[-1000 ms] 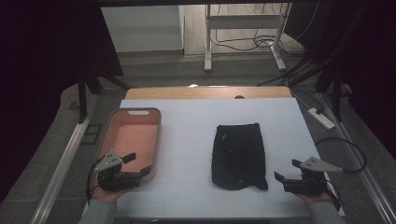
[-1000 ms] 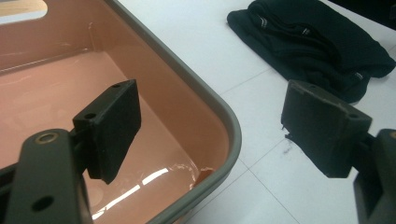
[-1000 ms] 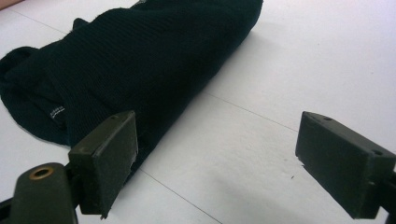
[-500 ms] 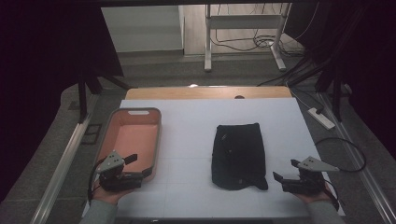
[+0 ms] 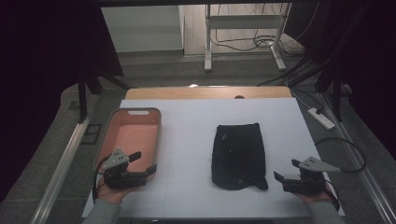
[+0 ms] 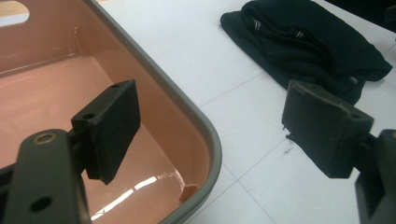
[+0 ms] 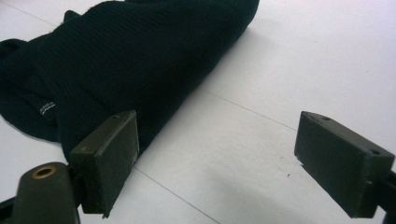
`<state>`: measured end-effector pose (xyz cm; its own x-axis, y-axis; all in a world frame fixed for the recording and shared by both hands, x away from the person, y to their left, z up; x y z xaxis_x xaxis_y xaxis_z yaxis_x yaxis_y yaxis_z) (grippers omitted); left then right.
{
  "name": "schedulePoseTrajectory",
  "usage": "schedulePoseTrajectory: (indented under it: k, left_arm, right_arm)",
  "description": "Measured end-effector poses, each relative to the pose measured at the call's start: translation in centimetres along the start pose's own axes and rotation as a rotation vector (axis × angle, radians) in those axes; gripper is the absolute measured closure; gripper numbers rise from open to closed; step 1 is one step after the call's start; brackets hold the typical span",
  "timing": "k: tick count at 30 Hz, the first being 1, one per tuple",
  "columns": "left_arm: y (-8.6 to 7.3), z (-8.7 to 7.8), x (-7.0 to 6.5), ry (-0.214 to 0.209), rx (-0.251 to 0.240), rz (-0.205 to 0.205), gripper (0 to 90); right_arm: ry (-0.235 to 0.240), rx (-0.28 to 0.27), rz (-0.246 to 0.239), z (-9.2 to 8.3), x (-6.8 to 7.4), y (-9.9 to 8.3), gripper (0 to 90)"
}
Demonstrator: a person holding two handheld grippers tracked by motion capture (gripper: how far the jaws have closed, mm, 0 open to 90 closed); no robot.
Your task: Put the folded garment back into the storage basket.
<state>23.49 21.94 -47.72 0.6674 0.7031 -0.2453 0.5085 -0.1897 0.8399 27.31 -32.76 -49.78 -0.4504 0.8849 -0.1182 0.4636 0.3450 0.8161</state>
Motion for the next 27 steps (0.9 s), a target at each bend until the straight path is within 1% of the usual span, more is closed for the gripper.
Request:
schedulePoseTrajectory:
  k: [6,9,11,17,27]
  left_arm:
    - [0.6,0.5,-0.2,-0.011,0.004,0.0,19.0]
    - [0.9,0.8,-0.5,-0.019,0.002,-0.009,18.9]
    - [1.0,0.9,-0.6,-0.019,0.007,-0.007,18.9]
    - [1.6,1.6,-0.8,-0.028,0.023,-0.017,18.9]
    - [2.7,2.6,-1.0,-0.038,0.029,-0.024,18.9]
  right_arm:
    - [-0.006,0.002,0.0,0.2,0.0,0.1,14.5]
    - [-0.01,-0.002,0.008,0.1,-0.1,0.1,14.5]
    - [-0.01,-0.004,0.01,0.1,-0.2,0.1,14.5]
    - [-0.008,-0.006,0.013,0.1,-0.2,0.1,14.7]
    - [0.004,-0.015,0.003,0.0,-0.1,0.1,14.7]
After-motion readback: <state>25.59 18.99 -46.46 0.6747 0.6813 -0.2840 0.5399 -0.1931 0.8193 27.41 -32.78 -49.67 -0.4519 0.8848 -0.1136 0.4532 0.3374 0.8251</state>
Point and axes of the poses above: each handheld gripper's, and its own axes: z roughly forward along the jaws, y roughly out of its top, x roughly to its left, the point moved 1 cm from there along z, roughly forward along the jaws, and after that the axes turned 9 degrees about -y, right-handed, at the moved point
